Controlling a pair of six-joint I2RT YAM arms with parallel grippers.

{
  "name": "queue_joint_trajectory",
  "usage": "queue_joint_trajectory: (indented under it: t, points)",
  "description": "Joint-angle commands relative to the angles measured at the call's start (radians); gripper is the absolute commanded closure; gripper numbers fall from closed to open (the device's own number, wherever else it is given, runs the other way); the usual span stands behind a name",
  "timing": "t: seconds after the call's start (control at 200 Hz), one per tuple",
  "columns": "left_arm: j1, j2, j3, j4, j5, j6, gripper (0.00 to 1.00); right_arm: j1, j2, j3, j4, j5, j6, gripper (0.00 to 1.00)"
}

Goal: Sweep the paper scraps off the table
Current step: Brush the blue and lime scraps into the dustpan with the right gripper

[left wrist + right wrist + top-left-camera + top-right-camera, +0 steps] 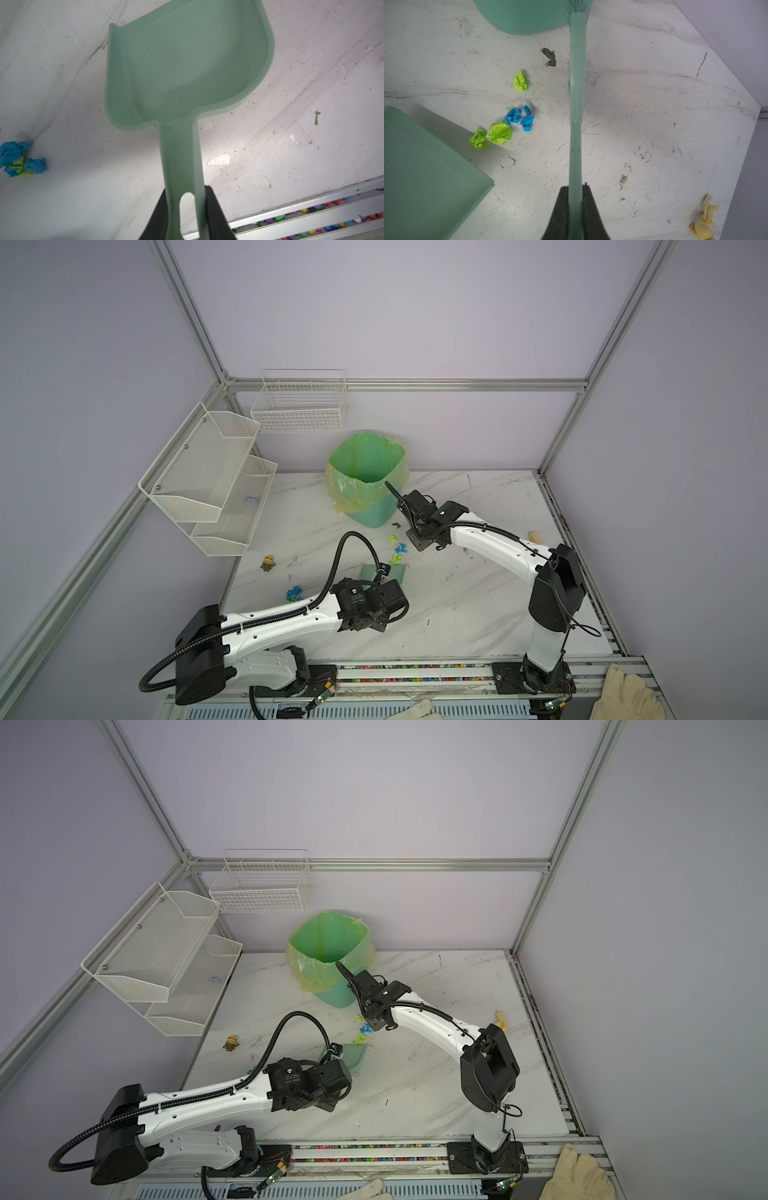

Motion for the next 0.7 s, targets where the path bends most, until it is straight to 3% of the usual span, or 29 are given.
queue_joint_trajectory:
  t: [0.0,0.415,0.695]
  points:
    - [-0.004,0.000,-0.024,0.004,-0.061,0.026,1.00,0.023,0.025,0.022,0.013,0.027,-0.046,1.00]
    - [-0.004,0.060,-0.027,0.055,-0.045,0.104,1.00,0.049,0.084,0.062,0.019,0.075,-0.074,1.00]
    - [-0.003,0.072,-0.046,0.123,-0.017,0.136,1.00,0.069,0.121,0.071,-0.010,0.042,-0.068,1.00]
